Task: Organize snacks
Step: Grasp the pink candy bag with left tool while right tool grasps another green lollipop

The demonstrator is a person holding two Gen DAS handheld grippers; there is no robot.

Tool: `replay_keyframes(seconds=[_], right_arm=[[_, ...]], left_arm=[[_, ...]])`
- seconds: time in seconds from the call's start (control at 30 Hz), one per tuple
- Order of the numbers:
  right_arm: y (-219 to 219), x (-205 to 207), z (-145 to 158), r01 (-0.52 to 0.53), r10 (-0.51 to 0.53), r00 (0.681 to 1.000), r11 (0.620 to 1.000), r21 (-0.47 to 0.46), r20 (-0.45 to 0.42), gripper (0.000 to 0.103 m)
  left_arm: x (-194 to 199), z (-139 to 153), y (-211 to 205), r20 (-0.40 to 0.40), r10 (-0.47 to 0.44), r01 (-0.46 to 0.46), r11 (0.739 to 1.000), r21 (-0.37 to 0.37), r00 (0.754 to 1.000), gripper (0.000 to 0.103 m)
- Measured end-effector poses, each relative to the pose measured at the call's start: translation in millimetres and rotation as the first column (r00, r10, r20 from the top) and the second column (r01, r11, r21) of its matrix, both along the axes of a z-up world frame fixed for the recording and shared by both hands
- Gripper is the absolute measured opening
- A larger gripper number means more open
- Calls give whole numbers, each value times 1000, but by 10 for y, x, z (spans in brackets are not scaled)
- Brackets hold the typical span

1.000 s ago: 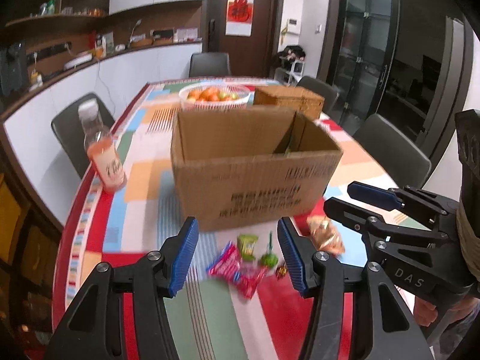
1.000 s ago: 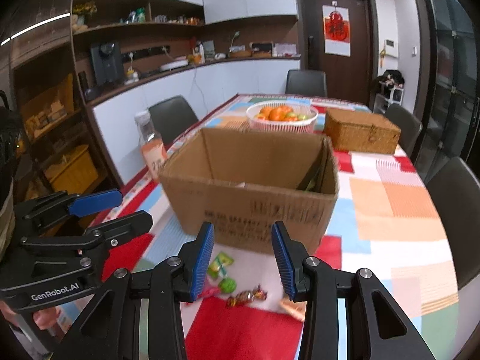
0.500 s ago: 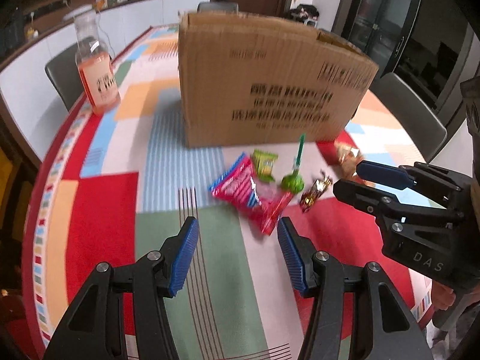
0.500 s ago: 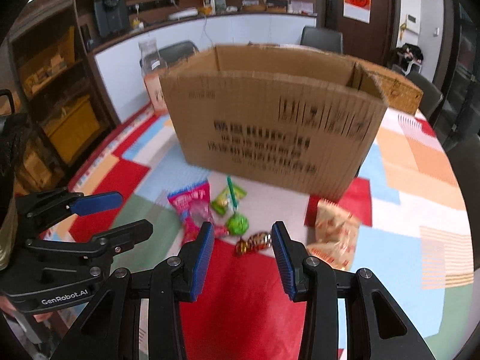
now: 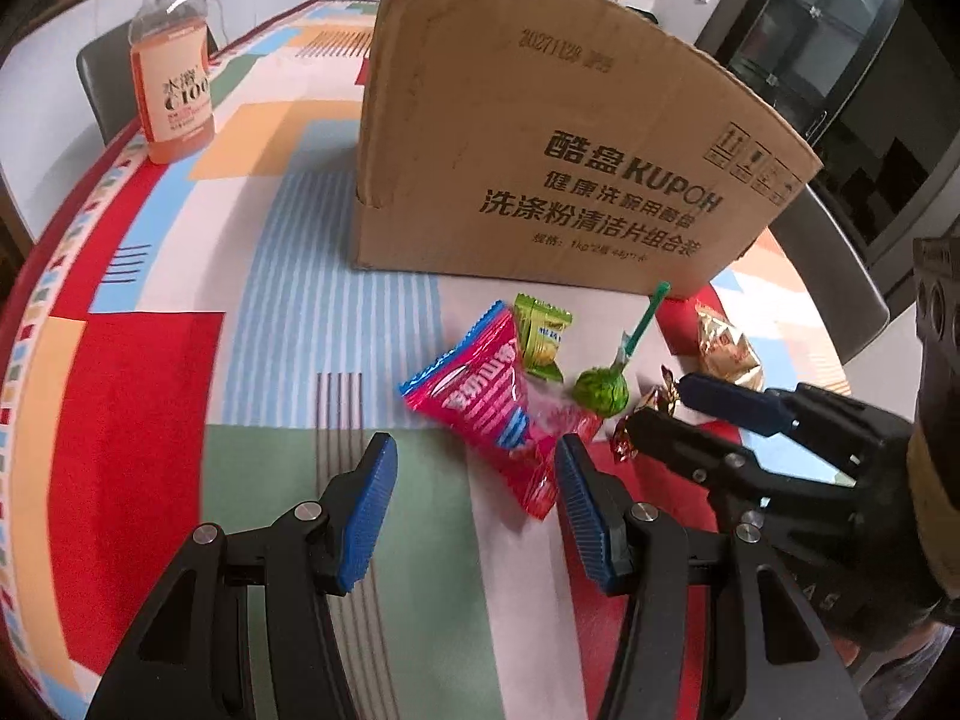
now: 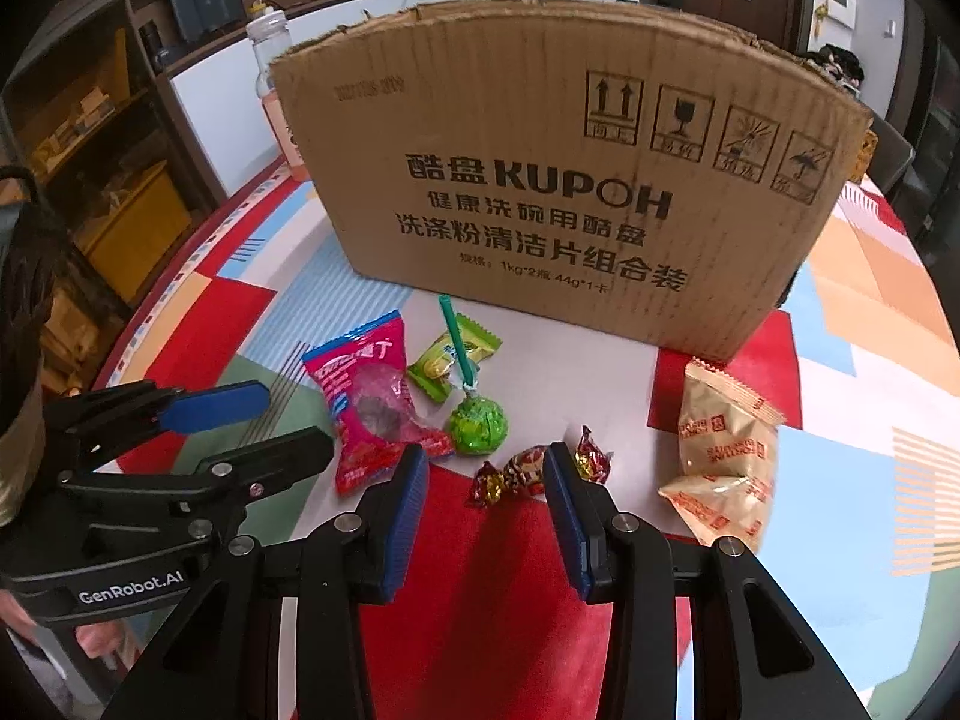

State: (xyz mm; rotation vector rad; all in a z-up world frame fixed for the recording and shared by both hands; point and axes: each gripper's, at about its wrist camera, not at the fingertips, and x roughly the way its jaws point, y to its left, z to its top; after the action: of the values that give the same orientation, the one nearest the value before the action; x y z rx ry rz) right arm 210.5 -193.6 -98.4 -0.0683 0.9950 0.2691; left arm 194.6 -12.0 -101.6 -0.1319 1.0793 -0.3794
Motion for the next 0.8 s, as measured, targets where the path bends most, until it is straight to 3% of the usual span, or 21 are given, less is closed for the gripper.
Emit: replay_keyframes(seconds=[0.5,0.63,0.8], right_arm=[[-182,155,-80,39,-39,999,999,10,-17,39],[-178,190,-81,33,-33,999,999,18,-16,38],[-146,259,-124,27,-25,999,998,48,-42,38]], left_arm=[[275,-146,-72,-22,-13,12,998,-55,1000,51],[300,-146,-53,-35,-21,18,996,-85,999,40],[273,-135,-80,-32,-19,17,997,-81,999,36]])
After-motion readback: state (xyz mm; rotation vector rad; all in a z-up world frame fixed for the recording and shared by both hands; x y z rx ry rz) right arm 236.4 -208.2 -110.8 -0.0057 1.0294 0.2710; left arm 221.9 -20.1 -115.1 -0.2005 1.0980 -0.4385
